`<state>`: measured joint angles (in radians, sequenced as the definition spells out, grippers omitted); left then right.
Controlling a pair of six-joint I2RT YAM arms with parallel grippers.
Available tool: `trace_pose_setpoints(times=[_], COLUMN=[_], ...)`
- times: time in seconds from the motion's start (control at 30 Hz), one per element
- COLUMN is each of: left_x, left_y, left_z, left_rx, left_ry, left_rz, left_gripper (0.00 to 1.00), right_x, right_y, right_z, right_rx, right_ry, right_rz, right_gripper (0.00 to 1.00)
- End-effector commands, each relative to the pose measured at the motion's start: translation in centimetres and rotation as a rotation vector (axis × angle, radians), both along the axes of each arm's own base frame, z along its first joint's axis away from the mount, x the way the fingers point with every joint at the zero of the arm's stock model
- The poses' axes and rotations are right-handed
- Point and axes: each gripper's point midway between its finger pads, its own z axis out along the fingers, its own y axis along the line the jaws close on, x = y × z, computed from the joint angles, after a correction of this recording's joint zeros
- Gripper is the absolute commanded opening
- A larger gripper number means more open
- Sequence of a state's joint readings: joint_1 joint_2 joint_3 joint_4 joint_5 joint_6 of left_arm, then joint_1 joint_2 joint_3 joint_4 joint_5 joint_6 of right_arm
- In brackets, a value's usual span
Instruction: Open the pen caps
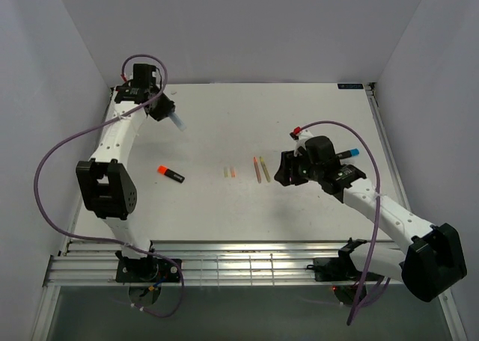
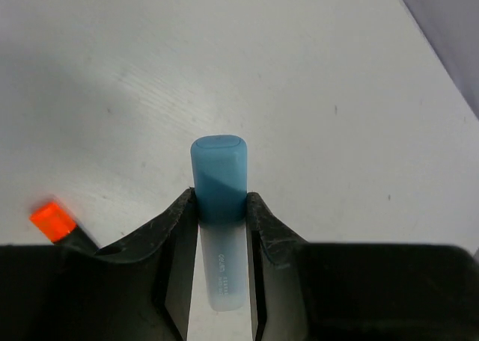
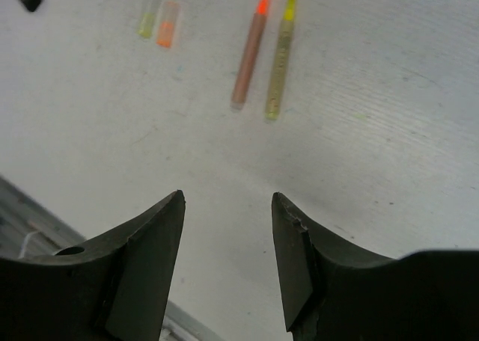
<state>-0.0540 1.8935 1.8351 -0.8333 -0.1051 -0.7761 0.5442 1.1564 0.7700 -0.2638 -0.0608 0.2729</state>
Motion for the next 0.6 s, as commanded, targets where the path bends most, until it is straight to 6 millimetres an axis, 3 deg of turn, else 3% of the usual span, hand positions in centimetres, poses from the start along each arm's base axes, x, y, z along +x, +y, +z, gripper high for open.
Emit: trace_pose_setpoints(times=[0.0,0.03,0.07,0.1,0.13,0.17,0.2,0.23,0.27,0.37,0.57], left_x=[-5.9,-8.4,-10.4,-11.9,-13.9,-15.7,-16.9,-18.2,-19.7,-22.5,-25.1], left_y=[-8.7,-9.9,-12.4,-13.5,-14.4,-16.1,-16.8,-17.5,-18.9,-20.7,-22.6], left_z=[5.0,1.7,1.7,3.7,1.5,1.3,2.4,1.3,1.3,1.1,0.3], left_rx=[-0.070,-0.074,-0.092,-0.117,-0.146,-0.166,-0.190,-0.205,-0.213,-0.216,-0.215], left_ry=[-0.148,-0.091,-0.109,-0.189,-0.140,-0.135,-0.181,-0.155,-0.157,-0.164,-0.150], left_rz=[-0.331,-0.360,-0.422,-0.447,-0.454,-0.491,-0.509,-0.514,-0.552,-0.582,-0.605], left_gripper=[0.00,0.00,0.00,0.00,0.00,0.00,0.00,0.00,0.00,0.00,0.00], right_x=[-3.2,-3.9,-5.0,-6.0,-6.6,-7.3,-8.5,-8.7,-9.1,-9.2,-8.8], right_y=[4.3,5.0,5.8,6.9,7.3,7.8,8.5,9.0,9.5,10.5,12.2], right_z=[4.4,5.0,5.5,6.8,7.2,7.6,8.1,8.6,8.8,9.2,9.1], right_rx=[0.211,0.261,0.305,0.370,0.404,0.426,0.454,0.475,0.481,0.485,0.494], right_ry=[0.015,0.031,0.036,0.021,0.035,0.039,0.051,0.046,0.054,0.052,0.049], right_rz=[0.243,0.271,0.319,0.391,0.414,0.449,0.509,0.522,0.542,0.557,0.528], right_gripper=[0.56,0.57,0.58,0.60,0.62,0.63,0.64,0.68,0.68,0.69,0.68])
